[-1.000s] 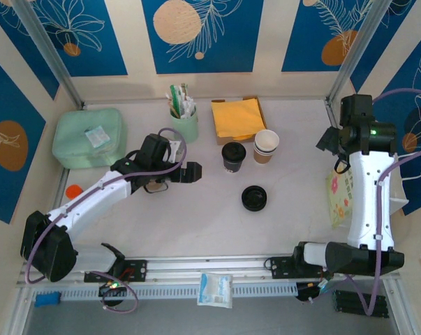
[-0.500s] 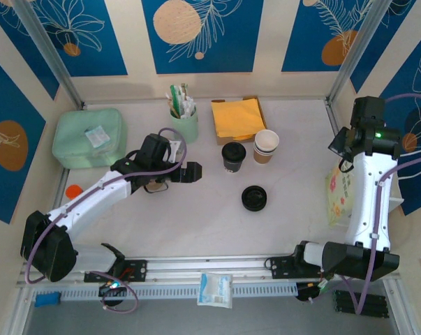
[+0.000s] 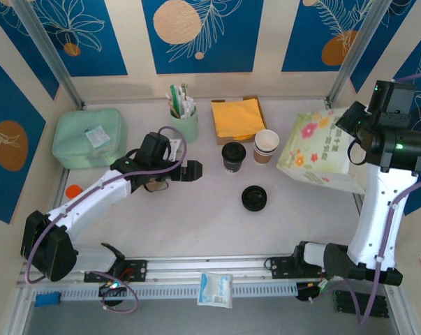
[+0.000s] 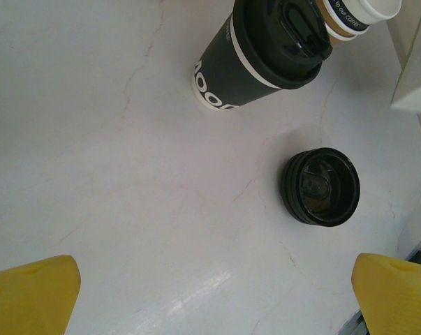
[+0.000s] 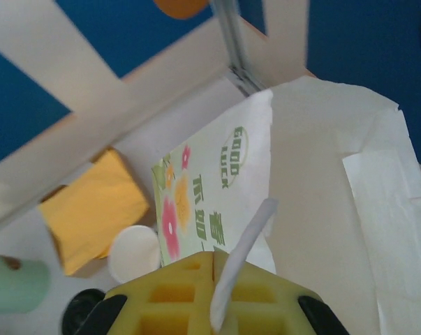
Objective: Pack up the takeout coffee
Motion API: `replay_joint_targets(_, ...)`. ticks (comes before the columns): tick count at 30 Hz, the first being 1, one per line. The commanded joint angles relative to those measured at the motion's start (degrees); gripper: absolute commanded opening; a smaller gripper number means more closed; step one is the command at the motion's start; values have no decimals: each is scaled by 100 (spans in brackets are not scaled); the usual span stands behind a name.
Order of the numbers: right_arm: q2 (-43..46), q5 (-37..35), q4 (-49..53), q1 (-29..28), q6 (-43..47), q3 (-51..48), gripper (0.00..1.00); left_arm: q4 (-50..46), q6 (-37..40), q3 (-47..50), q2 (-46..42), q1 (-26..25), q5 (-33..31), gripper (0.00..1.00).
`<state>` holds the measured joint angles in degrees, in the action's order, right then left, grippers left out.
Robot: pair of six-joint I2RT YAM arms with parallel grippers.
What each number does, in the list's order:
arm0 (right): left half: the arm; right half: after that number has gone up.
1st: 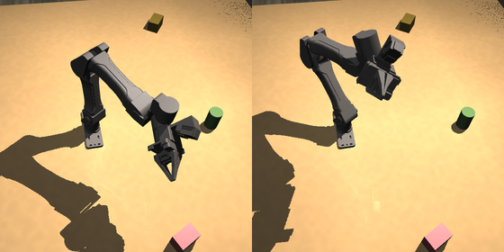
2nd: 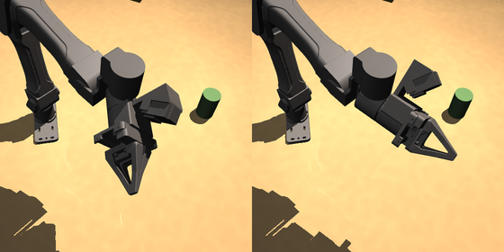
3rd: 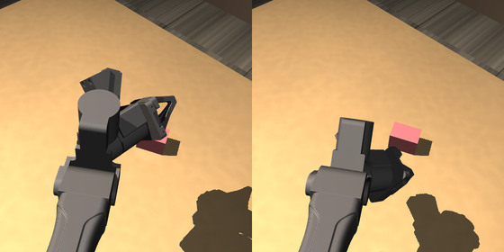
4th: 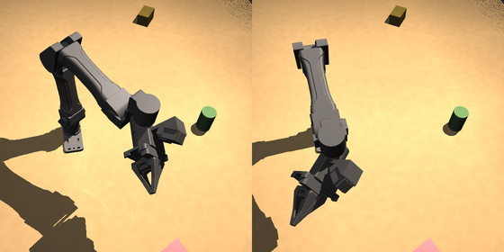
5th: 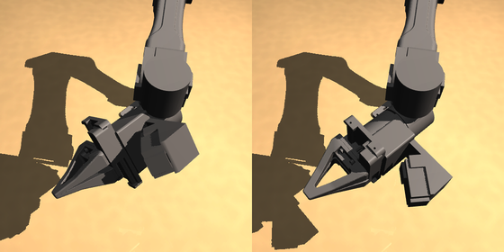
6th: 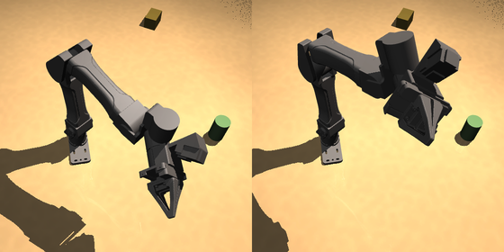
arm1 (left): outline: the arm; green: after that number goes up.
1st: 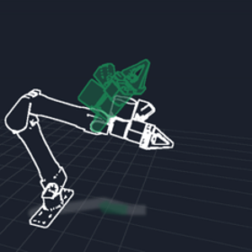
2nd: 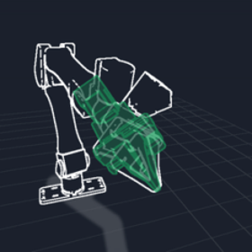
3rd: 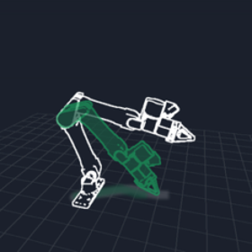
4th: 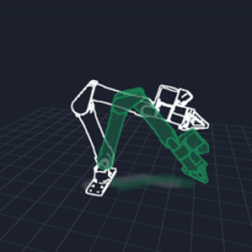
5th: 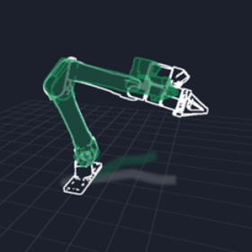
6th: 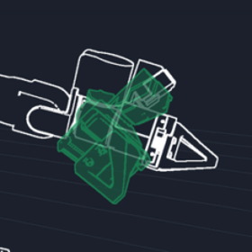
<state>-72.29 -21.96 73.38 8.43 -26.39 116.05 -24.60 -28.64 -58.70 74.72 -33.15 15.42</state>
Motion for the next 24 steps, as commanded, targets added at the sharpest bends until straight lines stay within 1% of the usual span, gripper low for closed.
replay_joint_targets(1, -177, 139, 200, -422, -33, 685, 0, -141, 47, -230, -210, 16, -86, 99)
replay_joint_targets(5, -570, 360, 397, -1124, -108, 1627, 0, -316, 95, -342, -343, 17, -253, 99)
replay_joint_targets(9, -913, 484, 402, -2133, -289, 2257, 0, -515, 139, -447, -518, 29, -451, 99)
replay_joint_targets(16, -1101, 540, -35, -3688, -666, 2247, 0, -728, 54, -445, -991, 36, -597, 100)
replay_joint_targets(21, -1287, 266, -365, -4852, -868, 2021, 0, -934, 43, -316, -1402, 36, -791, 99)
replay_joint_targets(24, -1488, 69, -481, -5348, -912, 2011, 0, -1052, 55, -169, -1607, 36, -977, 99)
